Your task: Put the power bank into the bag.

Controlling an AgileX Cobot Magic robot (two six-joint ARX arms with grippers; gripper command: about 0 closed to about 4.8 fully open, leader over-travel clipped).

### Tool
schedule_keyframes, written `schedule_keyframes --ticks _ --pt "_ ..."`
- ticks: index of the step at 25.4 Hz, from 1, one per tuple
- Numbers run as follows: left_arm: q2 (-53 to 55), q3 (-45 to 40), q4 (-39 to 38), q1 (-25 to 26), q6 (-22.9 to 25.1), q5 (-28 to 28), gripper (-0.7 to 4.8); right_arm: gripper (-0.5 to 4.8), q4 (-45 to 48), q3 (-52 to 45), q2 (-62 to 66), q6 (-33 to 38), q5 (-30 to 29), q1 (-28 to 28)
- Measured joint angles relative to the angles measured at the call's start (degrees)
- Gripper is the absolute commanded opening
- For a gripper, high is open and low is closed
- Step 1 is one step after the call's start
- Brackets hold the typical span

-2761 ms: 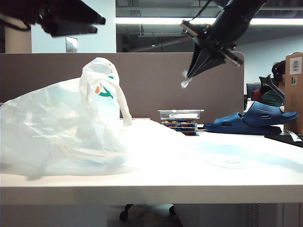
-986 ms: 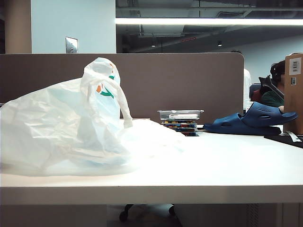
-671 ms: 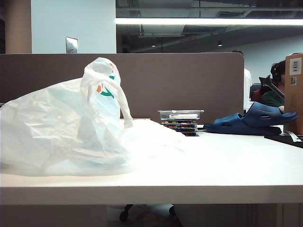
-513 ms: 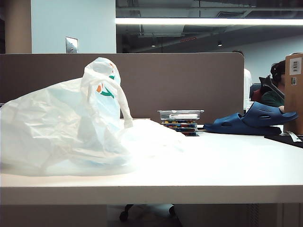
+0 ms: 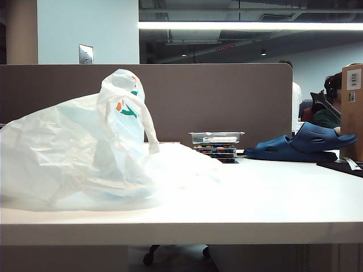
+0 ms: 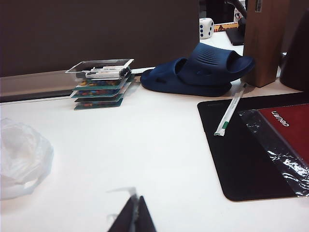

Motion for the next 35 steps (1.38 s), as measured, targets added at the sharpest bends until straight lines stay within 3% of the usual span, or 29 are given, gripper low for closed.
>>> schedule_keyframes --ticks 5,17,35 --pt "-5.09 -4.26 0.04 0.0 -1.16 0.0 -0.06 -0.09 0.07 -3.26 -4.76 -0.94 0.07 0.0" --pt "-5.07 -12.31 3.48 -0.61 -2.78 0.0 -0.06 -0.09 1.88 -8.5 -9.97 -2.91 2.64 0.04" --pt "-5.05 -12.41 -0.17 -0.61 -1.44 0.02 -0.06 -0.08 1.33 -8.5 -9.97 -4.33 2.6 0.04"
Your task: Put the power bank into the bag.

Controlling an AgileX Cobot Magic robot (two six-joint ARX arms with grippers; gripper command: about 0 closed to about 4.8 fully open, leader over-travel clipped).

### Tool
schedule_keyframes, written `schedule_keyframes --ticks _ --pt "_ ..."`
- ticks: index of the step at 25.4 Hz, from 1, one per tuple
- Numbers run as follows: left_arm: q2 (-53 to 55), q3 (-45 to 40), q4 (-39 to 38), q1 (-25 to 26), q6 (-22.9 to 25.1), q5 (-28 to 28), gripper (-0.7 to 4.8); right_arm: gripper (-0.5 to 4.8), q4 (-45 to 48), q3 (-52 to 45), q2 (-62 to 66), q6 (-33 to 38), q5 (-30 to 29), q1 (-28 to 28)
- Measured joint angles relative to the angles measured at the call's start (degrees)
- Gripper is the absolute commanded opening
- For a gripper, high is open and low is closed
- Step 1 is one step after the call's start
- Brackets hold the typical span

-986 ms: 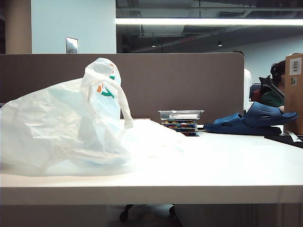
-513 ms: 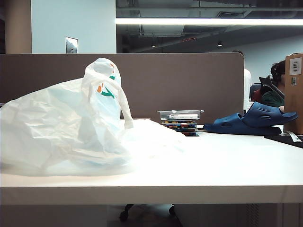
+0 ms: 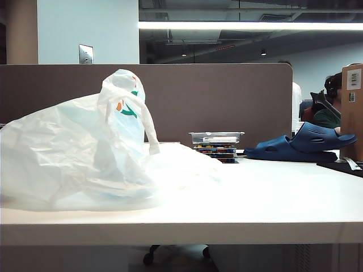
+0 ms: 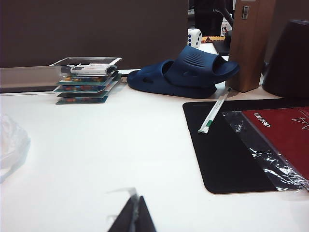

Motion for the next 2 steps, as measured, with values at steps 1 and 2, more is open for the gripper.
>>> schedule_keyframes --ticks 1,2 --pt "0.0 0.0 0.0 0.0 -0.02 0.0 -0.06 -0.08 0.0 0.0 0.0 0.0 0.0 0.0" --pt "0.0 0.0 0.0 0.0 0.0 0.0 -0.06 -0.08 0.0 0.0 0.0 0.0 0.0 0.0"
